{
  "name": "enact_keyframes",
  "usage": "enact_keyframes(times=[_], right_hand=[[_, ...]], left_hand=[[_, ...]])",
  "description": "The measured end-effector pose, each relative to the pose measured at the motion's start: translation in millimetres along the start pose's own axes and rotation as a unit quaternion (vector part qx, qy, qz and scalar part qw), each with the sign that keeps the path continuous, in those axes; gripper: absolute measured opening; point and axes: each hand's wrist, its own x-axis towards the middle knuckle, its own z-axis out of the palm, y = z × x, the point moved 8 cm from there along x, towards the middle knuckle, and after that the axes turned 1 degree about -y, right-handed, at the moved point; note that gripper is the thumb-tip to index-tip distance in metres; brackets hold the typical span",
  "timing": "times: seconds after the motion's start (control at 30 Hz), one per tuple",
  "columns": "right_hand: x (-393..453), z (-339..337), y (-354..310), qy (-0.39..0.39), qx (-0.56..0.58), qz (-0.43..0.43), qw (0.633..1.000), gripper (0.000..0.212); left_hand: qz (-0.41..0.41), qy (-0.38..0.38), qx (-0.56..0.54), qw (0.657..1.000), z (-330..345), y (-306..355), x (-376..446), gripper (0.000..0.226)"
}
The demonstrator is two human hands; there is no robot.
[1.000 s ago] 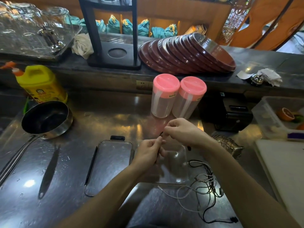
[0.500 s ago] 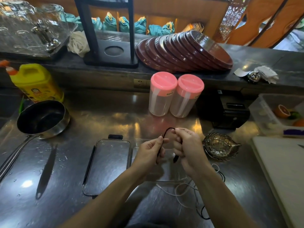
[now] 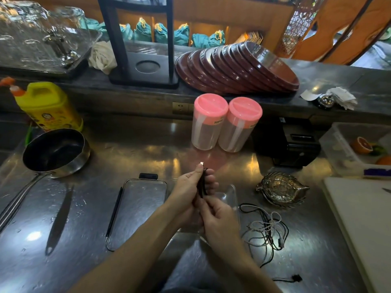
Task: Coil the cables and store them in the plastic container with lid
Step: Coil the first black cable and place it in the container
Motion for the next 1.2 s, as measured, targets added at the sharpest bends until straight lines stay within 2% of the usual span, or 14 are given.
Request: enact_keyframes(times=[0.1,0.23,0.33,0.43,0.53,0.73,0.87,0.93,1.0,1.13,1.2], right_hand=[[-1,-1,14,-0.019,0.023,0.003,1.000,0.027],[-10,1,39,-0.071,-0.001,0.053,0.996,0.031],[-10,-2,52,-0.083,0.152,0.139,0.975,0.031],[-3,0,52,-0.060,0.344,0.200,0.915,0.024],[-1,2,46,-0.045,0.423,0.222,0.877,0.021],[8,3,48,0.007,0.451,0.225,0.863,0.008],[12,-5,51,0.016,0.338,0.187,0.922,0.012],[13,-8,47,0.016,0.305,0.166,0.938,0.011],[15,-11,45,0.023,0.333,0.168,0.928,0.008],[17,-6,52,0.025,0.478,0.222,0.849,0.013],[17,-3,52,0.006,0.490,0.235,0.839,0.011]], left_hand=[[-0.013,-0.006,-0.022,1.000,-2,2,1,0.032],[-0.018,-0.062,-0.137,0.989,3,14,1,0.037],[-0.026,-0.092,-0.169,0.981,6,14,-1,0.040],[-0.039,-0.101,-0.180,0.978,8,8,-4,0.043],[-0.060,-0.112,-0.183,0.975,11,0,-7,0.041],[-0.076,-0.128,-0.198,0.969,10,-7,-7,0.042],[-0.076,-0.114,-0.177,0.975,5,-14,-7,0.043],[-0.078,-0.114,-0.170,0.976,6,-17,-7,0.042],[-0.078,-0.112,-0.151,0.979,6,-20,-7,0.041],[-0.064,-0.096,-0.090,0.989,2,-18,-3,0.040],[-0.048,-0.091,-0.044,0.994,1,-15,-2,0.039]])
